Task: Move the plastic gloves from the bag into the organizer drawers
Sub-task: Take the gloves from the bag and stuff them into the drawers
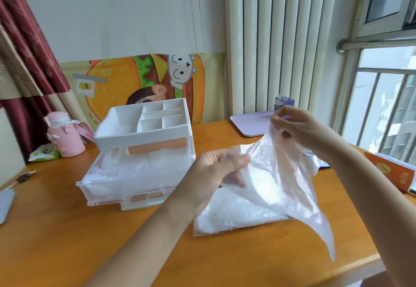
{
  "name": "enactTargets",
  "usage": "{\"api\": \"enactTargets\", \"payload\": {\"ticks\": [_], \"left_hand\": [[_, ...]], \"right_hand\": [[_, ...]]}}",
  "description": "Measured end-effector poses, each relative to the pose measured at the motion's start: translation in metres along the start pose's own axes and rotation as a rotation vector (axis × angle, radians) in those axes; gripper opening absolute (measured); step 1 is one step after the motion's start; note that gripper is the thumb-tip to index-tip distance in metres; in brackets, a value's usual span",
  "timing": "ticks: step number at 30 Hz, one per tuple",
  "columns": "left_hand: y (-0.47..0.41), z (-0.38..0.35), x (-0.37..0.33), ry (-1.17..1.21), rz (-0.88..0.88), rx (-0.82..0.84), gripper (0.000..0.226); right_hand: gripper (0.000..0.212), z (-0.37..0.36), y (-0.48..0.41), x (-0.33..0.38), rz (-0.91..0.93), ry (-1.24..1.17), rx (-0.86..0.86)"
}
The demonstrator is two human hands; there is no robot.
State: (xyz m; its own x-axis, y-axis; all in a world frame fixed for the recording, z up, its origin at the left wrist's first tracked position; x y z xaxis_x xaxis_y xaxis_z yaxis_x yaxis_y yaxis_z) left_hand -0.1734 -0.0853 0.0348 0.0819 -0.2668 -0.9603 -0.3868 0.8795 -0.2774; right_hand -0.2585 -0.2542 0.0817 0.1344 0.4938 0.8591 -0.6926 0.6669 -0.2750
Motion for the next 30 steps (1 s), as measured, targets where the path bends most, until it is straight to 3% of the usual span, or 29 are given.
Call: {"api": "enactTargets", "payload": {"ticks": [2,5,8,10,12,14,17,18,23,26,30], "left_hand": [[0.002,0.015,-0.010,0.031,0.049,-0.099,0.023],[0.002,0.036,-0.023,0.127,0.043,-0.225,0.014],[0.001,0.048,-0.034,0.171,0.032,-0.267,0.019],[0.000,0.056,-0.039,0.200,0.042,-0.295,0.021],[0.000,0.065,-0.044,0.227,0.030,-0.325,0.018],[0.000,0.072,-0.049,0.223,0.017,-0.332,0.019],[0.003,0.085,-0.055,0.181,0.005,-0.328,0.026],[0.004,0.090,-0.056,0.157,0.008,-0.323,0.030],[0.018,0.131,-0.058,0.116,0.045,-0.444,0.049],[0.023,0.155,-0.059,0.004,-0.028,-0.502,0.057],[0.026,0.166,-0.054,-0.117,-0.066,-0.346,0.059]], "right_hand": [[0.003,-0.002,-0.004,0.002,-0.011,0.119,-0.026],[0.011,-0.007,0.004,0.031,0.073,-0.016,-0.008],[0.052,-0.036,0.032,0.078,0.227,-0.029,0.269],[0.081,-0.061,0.052,0.101,0.312,0.208,0.396],[0.098,-0.081,0.061,0.119,0.404,0.536,0.351],[0.092,-0.100,0.061,0.136,0.506,0.765,0.220],[0.043,-0.117,0.044,0.151,0.550,0.824,0.088],[0.026,-0.120,0.036,0.155,0.546,0.787,0.068],[0.020,-0.130,0.009,0.159,0.411,0.378,0.152],[0.016,-0.143,0.001,0.157,0.210,-0.088,0.318],[0.014,-0.165,-0.003,0.164,0.011,-0.574,0.494]]}}
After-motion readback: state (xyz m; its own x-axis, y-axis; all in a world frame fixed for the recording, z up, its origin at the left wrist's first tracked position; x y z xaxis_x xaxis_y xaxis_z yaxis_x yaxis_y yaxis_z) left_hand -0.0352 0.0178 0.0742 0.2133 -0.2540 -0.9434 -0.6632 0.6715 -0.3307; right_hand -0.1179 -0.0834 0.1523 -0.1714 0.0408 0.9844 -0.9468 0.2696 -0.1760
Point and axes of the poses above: each hand's wrist, its own y-axis away from the middle knuckle, its own z-axis out of the back of the hand, x = y × z, the point moved 8 cm from there along -y, towards the middle knuckle, and after that the axes turned 5 degrees about -z, right-handed, at the moved point
